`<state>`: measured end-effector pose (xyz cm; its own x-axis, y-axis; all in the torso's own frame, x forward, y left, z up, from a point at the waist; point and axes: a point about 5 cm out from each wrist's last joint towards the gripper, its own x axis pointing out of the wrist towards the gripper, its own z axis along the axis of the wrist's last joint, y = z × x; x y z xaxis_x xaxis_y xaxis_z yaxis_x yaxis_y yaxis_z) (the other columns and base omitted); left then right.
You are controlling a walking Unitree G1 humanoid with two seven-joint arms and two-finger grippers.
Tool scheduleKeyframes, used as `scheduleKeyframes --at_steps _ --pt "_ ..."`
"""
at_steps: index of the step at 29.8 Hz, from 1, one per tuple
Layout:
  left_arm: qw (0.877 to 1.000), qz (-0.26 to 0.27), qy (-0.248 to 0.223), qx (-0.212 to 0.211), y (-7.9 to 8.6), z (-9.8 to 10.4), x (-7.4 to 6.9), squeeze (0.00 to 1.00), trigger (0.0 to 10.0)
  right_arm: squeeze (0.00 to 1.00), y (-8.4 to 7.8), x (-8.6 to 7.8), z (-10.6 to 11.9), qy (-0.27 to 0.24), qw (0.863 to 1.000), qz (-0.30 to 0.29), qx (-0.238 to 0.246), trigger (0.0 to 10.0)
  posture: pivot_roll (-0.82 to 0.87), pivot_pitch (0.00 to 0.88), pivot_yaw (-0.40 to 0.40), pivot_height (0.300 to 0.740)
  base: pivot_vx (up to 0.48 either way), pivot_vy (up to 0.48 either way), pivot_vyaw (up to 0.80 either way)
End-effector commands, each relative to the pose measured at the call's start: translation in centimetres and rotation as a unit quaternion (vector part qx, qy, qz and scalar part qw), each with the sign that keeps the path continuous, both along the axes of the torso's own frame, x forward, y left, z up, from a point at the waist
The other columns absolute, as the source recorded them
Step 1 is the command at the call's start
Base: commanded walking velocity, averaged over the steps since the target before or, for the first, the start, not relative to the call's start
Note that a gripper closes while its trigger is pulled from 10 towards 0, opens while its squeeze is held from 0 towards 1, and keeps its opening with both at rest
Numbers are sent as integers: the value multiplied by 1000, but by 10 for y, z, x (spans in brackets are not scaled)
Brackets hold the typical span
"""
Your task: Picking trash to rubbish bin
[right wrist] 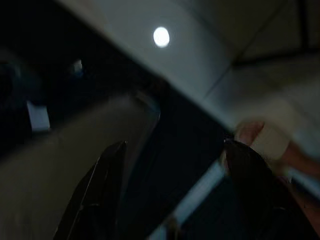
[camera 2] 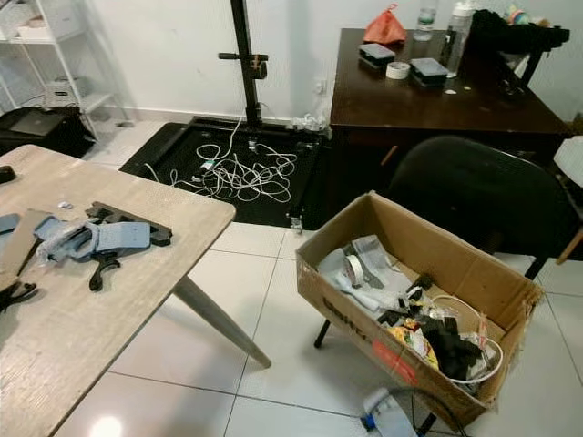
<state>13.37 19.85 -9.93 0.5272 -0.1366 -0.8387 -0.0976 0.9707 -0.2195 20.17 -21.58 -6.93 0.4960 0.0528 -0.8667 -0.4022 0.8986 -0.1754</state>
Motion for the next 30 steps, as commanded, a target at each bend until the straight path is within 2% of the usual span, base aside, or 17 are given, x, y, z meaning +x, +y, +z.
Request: scheduleKeyframes --at_steps 1,2,3,4,5,6,9,16,24,30 --pt "1000 2 28 3 0 -5 -14 0 10000 0 -7 -31 -15 55 998 -15 -19 10000 -99 201 27 740 0 0 731" --pt "1000 2 28 3 0 -5 -14 0 10000 0 -7 -31 -15 55 998 -15 -19 10000 -99 201 27 740 0 0 731" --pt "999 0 37 5 0 -6 -16 0 10000 0 -11 -57 -25 93 995 -19 -29 10000 -92 203 26 740 -375 0 738" --pt "999 0 37 5 0 -6 -16 0 10000 0 -11 -57 -25 93 995 -19 -29 10000 -92 203 26 740 -375 0 738" --pt "999 -3 41 5 0 -6 -17 0 10000 0 -13 -76 -31 119 992 -26 -31 10000 -93 204 28 740 -480 0 731" --pt "999 -3 41 5 0 -6 -17 0 10000 0 -13 -76 -31 119 992 -26 -31 10000 -93 204 28 740 -480 0 731" --pt "999 -2 42 7 2 -7 -19 0 10000 0 -13 -93 -36 141 989 -35 -31 10000 -94 208 36 740 -320 0 731" --pt "999 -9 46 17 11 -6 -25 0 10000 0 -12 -96 -37 143 988 -45 -30 10000 -89 212 34 740 0 0 729" --pt "999 -8 46 19 15 -5 -25 0 10000 0 -11 -86 -34 125 991 -38 -35 10000 -83 206 31 740 0 0 663" --pt "999 -16 47 21 16 -5 -25 0 10000 0 -11 -85 -34 119 991 -39 -37 10000 -82 201 33 740 0 0 0"
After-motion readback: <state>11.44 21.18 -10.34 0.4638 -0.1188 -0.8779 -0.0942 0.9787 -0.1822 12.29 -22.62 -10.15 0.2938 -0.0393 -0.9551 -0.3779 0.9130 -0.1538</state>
